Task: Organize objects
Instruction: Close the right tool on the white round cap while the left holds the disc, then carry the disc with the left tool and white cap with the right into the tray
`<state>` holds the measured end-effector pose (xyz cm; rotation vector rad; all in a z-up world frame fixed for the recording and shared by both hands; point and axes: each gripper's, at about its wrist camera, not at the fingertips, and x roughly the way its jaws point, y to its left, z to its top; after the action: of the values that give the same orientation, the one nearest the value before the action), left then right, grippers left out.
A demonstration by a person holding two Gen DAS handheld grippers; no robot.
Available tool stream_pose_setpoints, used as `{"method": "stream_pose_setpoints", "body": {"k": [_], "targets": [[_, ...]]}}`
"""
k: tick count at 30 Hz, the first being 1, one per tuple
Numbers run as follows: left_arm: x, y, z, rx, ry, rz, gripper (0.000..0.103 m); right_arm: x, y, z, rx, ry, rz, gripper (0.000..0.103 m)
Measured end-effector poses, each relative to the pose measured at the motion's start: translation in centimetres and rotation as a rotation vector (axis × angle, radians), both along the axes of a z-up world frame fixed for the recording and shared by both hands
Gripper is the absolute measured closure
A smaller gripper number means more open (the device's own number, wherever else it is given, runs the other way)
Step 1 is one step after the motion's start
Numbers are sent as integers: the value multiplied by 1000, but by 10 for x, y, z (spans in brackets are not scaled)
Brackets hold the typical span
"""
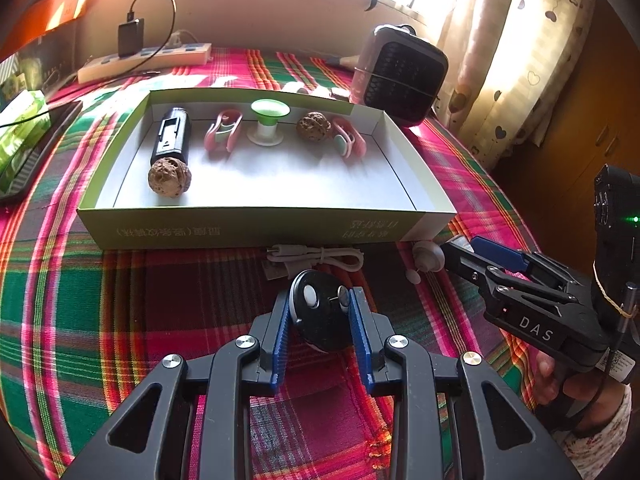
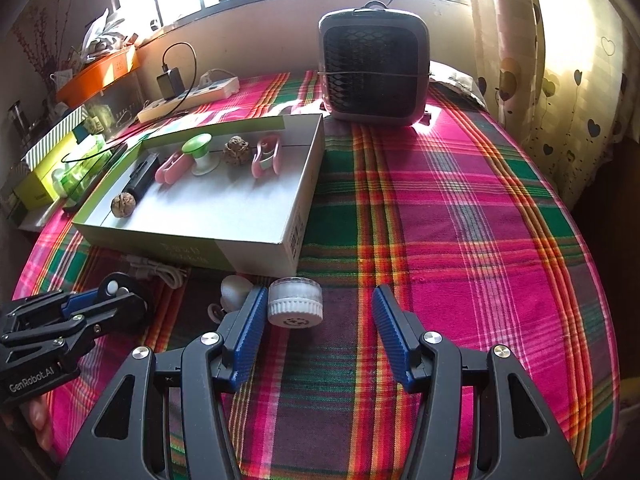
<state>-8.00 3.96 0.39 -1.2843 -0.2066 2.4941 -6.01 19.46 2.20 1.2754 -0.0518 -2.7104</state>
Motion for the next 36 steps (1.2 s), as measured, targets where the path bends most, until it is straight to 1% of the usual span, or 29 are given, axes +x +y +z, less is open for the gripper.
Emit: {"method": "stream_pose_setpoints", "body": {"k": [4,9,14,36], "targets": [[0,0,0,1,-1,0,77,-1,-2,-1,3,-9,7,61],[-1,0,0,1,-1,1,77,-1,-3,-2,4,-11,11,66],[0,0,0,1,0,1,77,-1,-2,-2,1,-11,7,74],[0,1,0,0,0,1,77,-1,-1,-1,-5,-11,5,74]]}}
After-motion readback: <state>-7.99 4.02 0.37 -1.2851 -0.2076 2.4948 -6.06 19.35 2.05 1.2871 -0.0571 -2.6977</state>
